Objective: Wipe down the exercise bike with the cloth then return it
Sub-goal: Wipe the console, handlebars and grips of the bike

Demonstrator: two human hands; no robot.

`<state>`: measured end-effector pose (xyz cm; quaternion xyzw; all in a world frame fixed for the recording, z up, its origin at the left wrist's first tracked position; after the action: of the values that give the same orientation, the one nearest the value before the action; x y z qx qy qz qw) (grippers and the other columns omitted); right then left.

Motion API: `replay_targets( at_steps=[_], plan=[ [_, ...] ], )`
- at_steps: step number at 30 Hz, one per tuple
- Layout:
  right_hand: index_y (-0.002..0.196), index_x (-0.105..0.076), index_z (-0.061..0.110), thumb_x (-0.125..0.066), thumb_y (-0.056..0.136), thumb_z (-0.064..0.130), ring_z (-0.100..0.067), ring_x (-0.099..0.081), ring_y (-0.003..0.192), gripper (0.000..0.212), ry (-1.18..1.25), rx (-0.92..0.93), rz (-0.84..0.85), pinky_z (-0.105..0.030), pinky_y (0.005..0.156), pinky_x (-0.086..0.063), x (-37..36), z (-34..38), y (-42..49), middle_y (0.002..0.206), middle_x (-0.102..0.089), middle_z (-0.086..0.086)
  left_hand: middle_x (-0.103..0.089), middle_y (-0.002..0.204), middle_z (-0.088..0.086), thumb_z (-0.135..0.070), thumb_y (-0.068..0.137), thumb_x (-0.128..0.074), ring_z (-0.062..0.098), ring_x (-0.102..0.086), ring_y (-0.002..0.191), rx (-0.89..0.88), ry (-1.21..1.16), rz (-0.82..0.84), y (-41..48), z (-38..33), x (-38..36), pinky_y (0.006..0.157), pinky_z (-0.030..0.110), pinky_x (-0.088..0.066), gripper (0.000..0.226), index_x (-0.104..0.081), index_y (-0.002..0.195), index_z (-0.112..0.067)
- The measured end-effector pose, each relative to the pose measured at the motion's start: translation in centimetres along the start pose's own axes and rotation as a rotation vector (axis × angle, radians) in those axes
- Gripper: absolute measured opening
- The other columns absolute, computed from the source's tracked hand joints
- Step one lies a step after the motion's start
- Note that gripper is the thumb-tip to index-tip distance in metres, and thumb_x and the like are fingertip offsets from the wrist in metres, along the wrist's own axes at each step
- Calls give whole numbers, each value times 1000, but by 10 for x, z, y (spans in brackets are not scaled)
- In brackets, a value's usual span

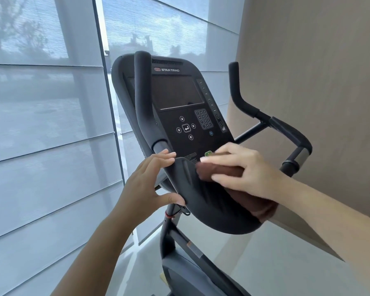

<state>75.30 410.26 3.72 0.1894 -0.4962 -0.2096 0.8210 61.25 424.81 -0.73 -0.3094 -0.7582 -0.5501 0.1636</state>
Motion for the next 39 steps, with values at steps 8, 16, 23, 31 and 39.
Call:
replay_targets(
  at_steps=[8, 16, 23, 31, 39],
  plan=[
    [120, -54, 42, -64, 84, 23, 2, -51, 107, 42, 129, -53, 220, -11, 98, -33, -17, -5, 12, 113, -56, 7, -45, 128, -15, -69, 60, -59, -2, -31, 127, 24, -13, 1, -1, 0, 0, 101, 6, -23, 78, -49, 113, -13],
    [115, -60, 40, -66, 77, 29, -6, -56, 103, 40, 14, -18, 216, -18, 93, -41, 11, -8, -16, 107, -60, 9, -47, 126, -15, -57, 55, -69, -1, -34, 126, 33, -14, -20, -2, 1, -1, 101, 11, -28, 72, -50, 110, -15],
    [121, -55, 36, -67, 81, 23, -6, -53, 105, 44, 8, 15, 99, -17, 97, -37, -28, 15, 25, 110, -57, 0, -47, 124, -13, -64, 55, -64, -5, -33, 123, 42, 12, -17, -2, 1, 1, 97, 3, -24, 76, -52, 108, -12],
    [120, -57, 37, -62, 79, 32, -10, -58, 101, 42, -136, 44, 89, -28, 90, -48, 4, -5, -50, 110, -57, 9, -48, 128, -11, -59, 58, -66, 4, -35, 128, 22, -7, -38, -4, 3, -4, 103, 16, -27, 73, -48, 113, -14],
    [116, -59, 39, -67, 78, 26, -5, -57, 100, 41, -99, 6, -1, -23, 93, -45, 0, -4, -46, 109, -59, 9, -48, 124, -16, -58, 52, -74, 6, -39, 126, 85, -102, -126, -6, 2, -7, 103, 28, -32, 70, -44, 108, -28]
  ],
)
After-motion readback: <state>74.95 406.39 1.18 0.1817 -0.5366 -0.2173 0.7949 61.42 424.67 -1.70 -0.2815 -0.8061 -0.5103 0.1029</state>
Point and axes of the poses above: each hand's wrist, its own y-axis towards the middle knuckle, its own x-axis out of the back of the hand, z = x × y, the point moved 4 cm from there along y, towards the middle knuckle
